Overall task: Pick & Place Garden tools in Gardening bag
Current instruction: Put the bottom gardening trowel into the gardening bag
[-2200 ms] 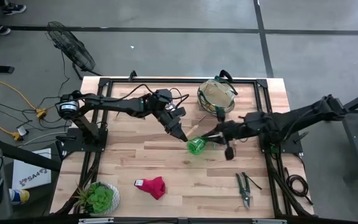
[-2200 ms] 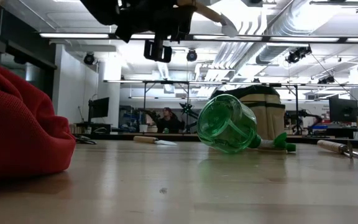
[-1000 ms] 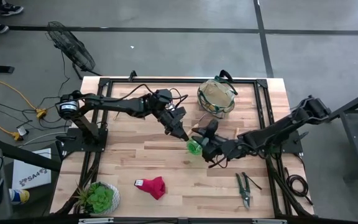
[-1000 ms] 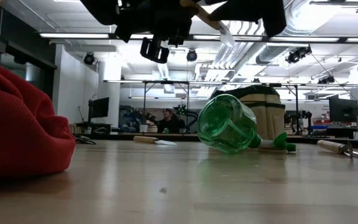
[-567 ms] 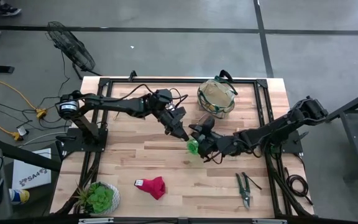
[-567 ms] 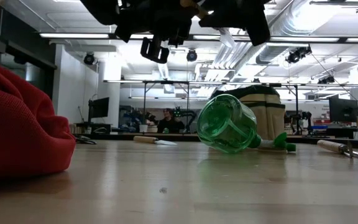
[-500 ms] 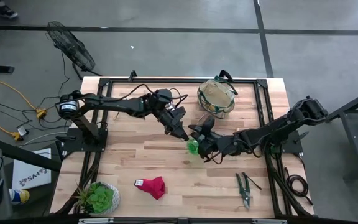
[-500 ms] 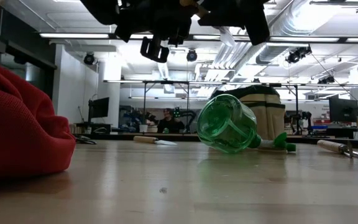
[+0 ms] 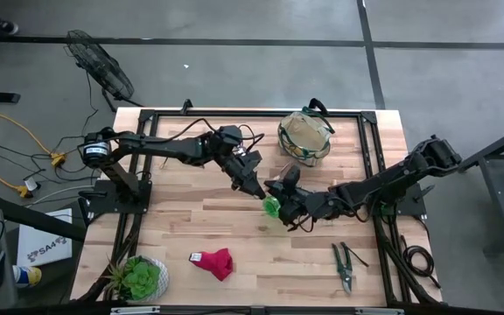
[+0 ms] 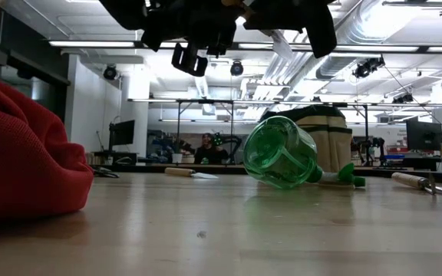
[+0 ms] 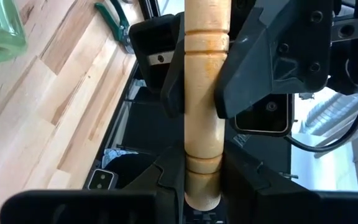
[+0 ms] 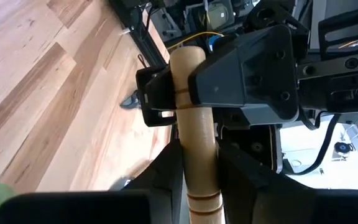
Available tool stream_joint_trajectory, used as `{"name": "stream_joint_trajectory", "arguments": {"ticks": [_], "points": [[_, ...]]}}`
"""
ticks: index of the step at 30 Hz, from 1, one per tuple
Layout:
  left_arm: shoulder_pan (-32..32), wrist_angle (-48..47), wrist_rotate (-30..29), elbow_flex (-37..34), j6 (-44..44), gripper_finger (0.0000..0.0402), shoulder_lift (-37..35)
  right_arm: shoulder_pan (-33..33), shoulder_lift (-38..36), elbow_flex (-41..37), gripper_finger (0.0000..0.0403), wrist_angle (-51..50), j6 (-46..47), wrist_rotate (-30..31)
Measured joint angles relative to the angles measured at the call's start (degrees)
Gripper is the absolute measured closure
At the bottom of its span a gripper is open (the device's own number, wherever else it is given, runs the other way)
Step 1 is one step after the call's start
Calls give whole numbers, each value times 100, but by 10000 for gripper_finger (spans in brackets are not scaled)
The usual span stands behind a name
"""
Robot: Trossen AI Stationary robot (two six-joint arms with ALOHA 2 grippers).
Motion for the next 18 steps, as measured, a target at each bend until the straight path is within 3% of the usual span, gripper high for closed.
{"name": "stream_joint_trajectory", "arguments": {"ticks": [4, 10, 18], "points": [[1, 1, -55, 0, 16, 329, 0, -2, 0, 0, 332, -8, 224, 20], [6, 79, -228, 4, 247, 254, -2, 2, 0, 0, 339, -24, 994, 176], [106, 338, -246, 4, 261, 241, -33, 6, 0, 7, 339, -142, 2251, 548]]}}
